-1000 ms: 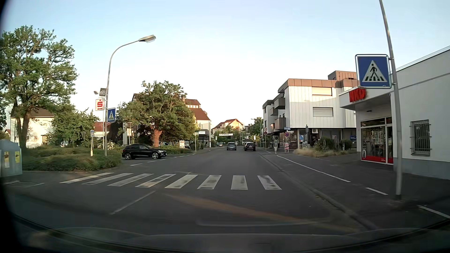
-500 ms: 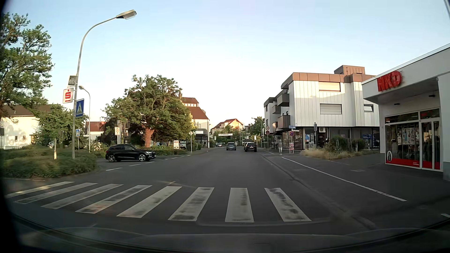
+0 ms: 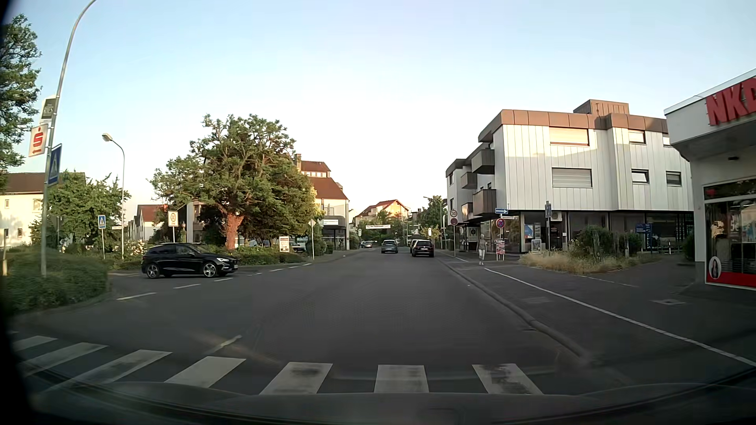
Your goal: Follow the waypoints while adhering to traffic rules and regulations
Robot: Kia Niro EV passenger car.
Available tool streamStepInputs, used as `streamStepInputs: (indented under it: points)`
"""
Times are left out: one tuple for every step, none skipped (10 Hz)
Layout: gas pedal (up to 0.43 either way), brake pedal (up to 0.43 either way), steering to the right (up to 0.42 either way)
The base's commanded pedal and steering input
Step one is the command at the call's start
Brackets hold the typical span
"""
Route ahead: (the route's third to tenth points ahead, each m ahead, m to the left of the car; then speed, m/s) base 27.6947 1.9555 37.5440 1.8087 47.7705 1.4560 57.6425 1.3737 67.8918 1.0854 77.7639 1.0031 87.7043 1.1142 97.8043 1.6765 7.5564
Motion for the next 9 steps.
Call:
streamStepInputs:
  points:
    - [0.047,0.03,0.0]
    - [0.047,0.03,0.0]
    - [0.059,0.03,0.0]
    - [0.059,0.03,0.0]
    - [0.059,0.03,0.0]
    - [0.059,0.03,0.0]
    - [0.059,0.03,0.0]
    - [0.059,0.03,0.0]
    - [0.059,0.03,0.0]
